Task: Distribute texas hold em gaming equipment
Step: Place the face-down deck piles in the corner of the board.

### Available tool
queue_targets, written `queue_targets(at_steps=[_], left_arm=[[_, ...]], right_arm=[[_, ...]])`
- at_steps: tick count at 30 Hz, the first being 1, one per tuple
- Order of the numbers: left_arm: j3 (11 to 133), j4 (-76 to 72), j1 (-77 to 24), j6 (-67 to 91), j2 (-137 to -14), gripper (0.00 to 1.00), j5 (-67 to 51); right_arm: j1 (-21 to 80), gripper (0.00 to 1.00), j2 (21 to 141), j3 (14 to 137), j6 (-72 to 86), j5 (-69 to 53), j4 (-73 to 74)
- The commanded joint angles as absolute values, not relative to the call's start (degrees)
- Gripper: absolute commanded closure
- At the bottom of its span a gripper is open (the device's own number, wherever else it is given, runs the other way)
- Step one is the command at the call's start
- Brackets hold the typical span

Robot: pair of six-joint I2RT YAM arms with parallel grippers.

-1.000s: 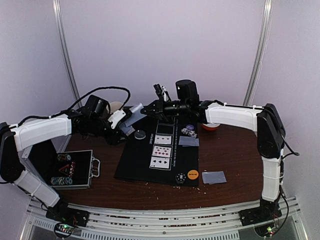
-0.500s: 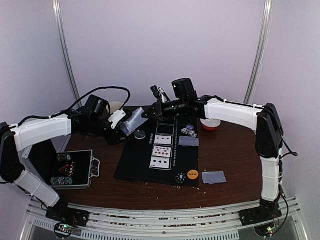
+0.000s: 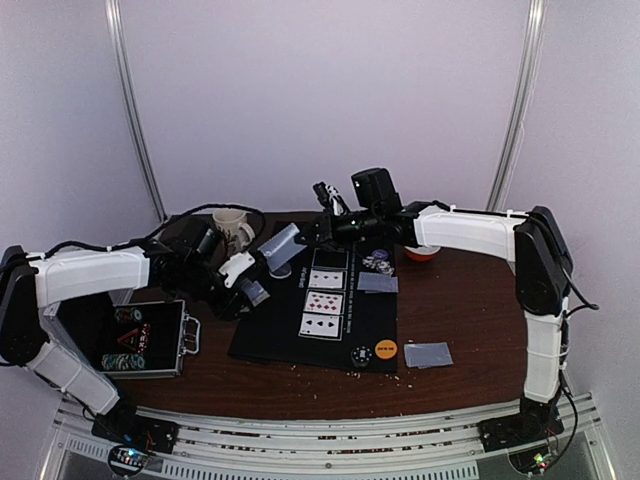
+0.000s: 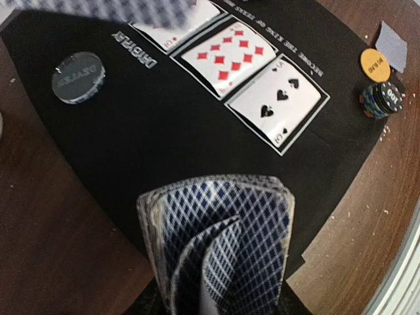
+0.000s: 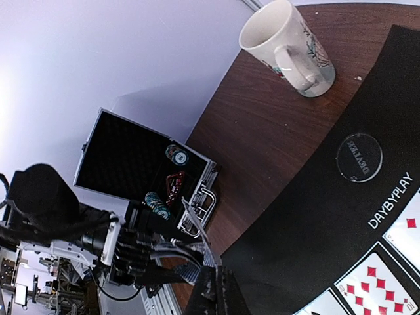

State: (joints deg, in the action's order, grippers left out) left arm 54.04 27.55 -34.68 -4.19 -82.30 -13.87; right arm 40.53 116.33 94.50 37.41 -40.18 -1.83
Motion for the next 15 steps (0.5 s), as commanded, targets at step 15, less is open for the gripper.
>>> queue_targets(at_steps=[15], left_arm=[[41.59,21.39,-52.83,9.74,-80.42,0.56,-13.27]], right_arm=[[38.33,1.0,101.44,83.0,29.91,-29.84,6.66]])
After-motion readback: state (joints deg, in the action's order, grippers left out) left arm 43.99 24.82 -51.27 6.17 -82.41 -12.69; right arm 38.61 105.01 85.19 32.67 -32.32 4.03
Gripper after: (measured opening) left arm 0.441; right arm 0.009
